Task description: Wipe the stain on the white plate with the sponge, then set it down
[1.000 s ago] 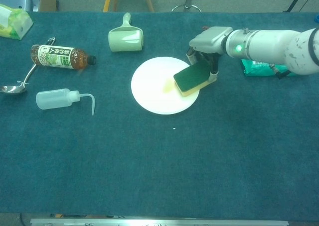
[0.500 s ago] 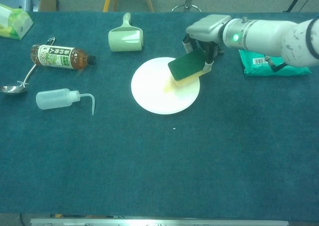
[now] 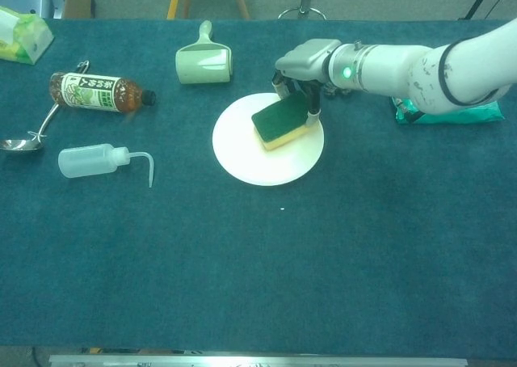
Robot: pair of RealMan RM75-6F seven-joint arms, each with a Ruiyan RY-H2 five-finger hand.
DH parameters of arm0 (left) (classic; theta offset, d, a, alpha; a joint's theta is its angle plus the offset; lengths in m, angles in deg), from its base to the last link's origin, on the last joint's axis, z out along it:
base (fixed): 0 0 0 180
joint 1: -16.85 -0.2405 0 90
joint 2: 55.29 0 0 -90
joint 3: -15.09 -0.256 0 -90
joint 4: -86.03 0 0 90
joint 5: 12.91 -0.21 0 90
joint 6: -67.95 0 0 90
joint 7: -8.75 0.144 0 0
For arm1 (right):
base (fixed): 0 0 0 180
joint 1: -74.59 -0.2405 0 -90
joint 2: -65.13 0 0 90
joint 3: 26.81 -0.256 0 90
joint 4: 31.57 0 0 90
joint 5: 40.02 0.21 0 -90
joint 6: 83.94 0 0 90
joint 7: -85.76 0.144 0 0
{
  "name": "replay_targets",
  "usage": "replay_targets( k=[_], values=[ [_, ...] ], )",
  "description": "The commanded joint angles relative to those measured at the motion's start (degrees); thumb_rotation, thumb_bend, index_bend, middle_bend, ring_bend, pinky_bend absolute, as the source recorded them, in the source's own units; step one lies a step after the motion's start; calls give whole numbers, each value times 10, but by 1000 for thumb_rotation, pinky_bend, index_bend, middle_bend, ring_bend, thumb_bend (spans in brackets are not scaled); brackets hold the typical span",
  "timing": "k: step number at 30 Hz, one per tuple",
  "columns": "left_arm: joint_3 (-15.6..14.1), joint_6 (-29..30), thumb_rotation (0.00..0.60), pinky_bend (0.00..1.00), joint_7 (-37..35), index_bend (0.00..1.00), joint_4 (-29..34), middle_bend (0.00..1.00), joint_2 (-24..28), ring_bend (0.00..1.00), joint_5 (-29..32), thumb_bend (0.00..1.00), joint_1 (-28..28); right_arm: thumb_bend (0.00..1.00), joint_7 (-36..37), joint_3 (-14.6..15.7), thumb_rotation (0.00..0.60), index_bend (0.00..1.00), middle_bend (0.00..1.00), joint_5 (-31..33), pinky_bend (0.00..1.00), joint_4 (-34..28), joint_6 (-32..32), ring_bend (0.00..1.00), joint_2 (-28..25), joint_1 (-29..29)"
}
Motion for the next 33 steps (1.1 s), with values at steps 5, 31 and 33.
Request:
replay_targets(
  k=[5, 31, 33],
  values=[
    [0, -1, 600, 508, -3, 375, -5, 181, -5, 250, -3, 0, 1, 11, -15, 25, 600, 523, 564, 13, 279, -13, 13, 463, -15, 1],
    [1, -4, 600, 508, -12, 375, -13, 187, -8, 250, 0, 0, -3, 11, -30, 2, 600, 523, 564, 23, 279, -40, 39, 463, -11, -14],
    [1, -4, 600, 508, -14, 375, -15, 188, -8, 250, 0, 0, -3, 11, -28, 2, 600, 523, 564, 20, 279, -34, 34, 463, -5, -15]
  ],
)
